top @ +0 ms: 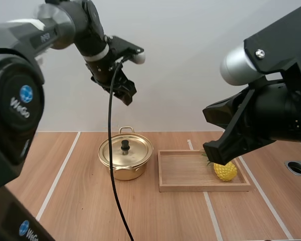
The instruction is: Open the pot, put the grape inside, and close it
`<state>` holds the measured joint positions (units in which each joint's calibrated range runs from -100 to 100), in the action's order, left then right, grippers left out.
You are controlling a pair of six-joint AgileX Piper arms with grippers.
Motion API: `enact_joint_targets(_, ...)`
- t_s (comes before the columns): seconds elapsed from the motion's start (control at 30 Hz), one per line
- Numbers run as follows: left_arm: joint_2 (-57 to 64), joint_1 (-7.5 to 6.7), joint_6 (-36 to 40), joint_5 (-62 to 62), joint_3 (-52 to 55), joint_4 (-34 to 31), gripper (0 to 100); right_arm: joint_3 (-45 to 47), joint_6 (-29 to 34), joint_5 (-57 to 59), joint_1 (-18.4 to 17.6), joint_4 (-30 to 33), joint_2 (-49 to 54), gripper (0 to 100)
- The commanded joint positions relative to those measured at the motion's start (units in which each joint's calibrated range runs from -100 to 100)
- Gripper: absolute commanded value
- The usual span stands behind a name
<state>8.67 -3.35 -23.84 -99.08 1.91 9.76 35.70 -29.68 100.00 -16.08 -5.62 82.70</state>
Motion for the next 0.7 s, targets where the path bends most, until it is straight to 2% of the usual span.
enact_joint_targets(0.0,6.40,-0.14,2.17,-0.92,-3.02,-1.28,100,0.18,0.27,0.00,0.02,0.00,0.59,0)
enact_joint_targets(0.27,19.86,-0.14,8.66,5.56,-7.68,-5.27,100,0.05,0.51,0.00,0.02,0.00,0.59,0)
enact_joint_targets(0.57,32.06,-0.14,12.40,5.08,-7.68,-5.75,99,-2.68,3.59,0.00,0.02,0.00,0.59,0)
enact_joint_targets(0.67,35.90,-0.14,13.01,3.28,-7.68,-5.75,54,-5.16,5.23,0.00,0.02,0.00,0.59,0)
